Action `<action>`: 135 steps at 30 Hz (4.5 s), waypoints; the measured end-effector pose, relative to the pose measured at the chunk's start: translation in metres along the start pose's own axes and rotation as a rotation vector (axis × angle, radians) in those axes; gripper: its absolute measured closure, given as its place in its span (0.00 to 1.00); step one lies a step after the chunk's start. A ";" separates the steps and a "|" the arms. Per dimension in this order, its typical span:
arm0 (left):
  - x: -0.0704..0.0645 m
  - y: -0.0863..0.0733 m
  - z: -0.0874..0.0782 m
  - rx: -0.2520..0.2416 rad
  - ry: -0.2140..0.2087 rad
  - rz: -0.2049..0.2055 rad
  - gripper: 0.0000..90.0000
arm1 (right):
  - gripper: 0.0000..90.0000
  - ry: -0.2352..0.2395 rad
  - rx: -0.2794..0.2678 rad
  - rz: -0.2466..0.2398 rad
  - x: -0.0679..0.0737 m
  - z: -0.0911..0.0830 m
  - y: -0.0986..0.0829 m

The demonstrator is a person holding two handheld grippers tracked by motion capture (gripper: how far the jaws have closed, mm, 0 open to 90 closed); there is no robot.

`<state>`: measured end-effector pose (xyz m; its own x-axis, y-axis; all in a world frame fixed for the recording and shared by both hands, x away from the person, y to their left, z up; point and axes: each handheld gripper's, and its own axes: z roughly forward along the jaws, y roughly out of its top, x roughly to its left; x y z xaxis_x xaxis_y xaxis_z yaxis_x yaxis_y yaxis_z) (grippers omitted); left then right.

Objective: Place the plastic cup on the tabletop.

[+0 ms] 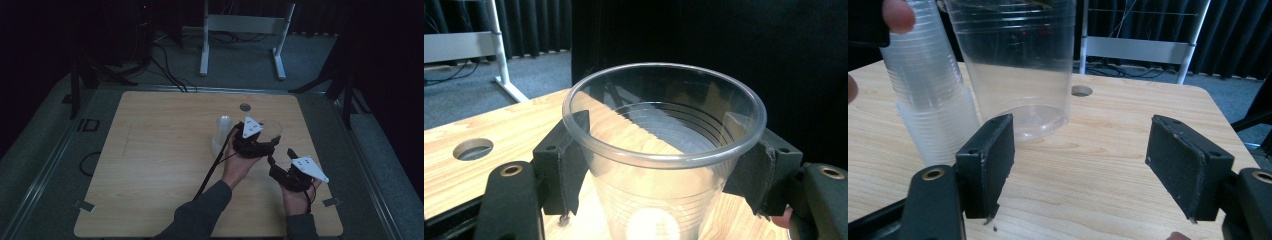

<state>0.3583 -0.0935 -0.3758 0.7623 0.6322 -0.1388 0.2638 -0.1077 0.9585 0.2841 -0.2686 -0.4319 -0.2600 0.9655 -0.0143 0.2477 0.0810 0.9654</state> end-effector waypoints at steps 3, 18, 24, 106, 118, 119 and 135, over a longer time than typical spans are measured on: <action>0.000 -0.001 0.000 0.000 0.002 -0.004 0.33 | 0.30 -0.005 -0.004 0.004 -0.002 -0.001 0.001; 0.003 -0.006 -0.008 -0.003 0.015 0.018 0.33 | 0.30 -0.039 -0.005 0.027 -0.013 -0.004 0.000; 0.004 -0.007 -0.010 -0.008 0.010 0.015 0.33 | 0.30 -0.042 -0.003 0.026 -0.013 -0.004 -0.001; 0.022 -0.060 -0.024 -0.030 0.009 0.052 0.32 | 0.31 -0.054 0.001 0.031 -0.016 -0.007 -0.004; 0.023 -0.068 -0.022 -0.019 0.019 0.049 0.32 | 0.31 -0.059 -0.001 0.030 -0.017 -0.007 -0.004; 0.023 -0.069 -0.021 -0.016 0.019 0.050 0.32 | 0.31 -0.059 -0.001 0.030 -0.017 -0.007 -0.004; 0.026 -0.083 -0.015 0.010 0.036 0.049 0.32 | 0.31 -0.060 -0.002 0.030 -0.017 -0.008 -0.004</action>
<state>0.3470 -0.0565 -0.4548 0.7525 0.6533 -0.0829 0.2329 -0.1463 0.9614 0.2802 -0.2875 -0.4336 -0.1965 0.9805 -0.0009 0.2529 0.0516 0.9661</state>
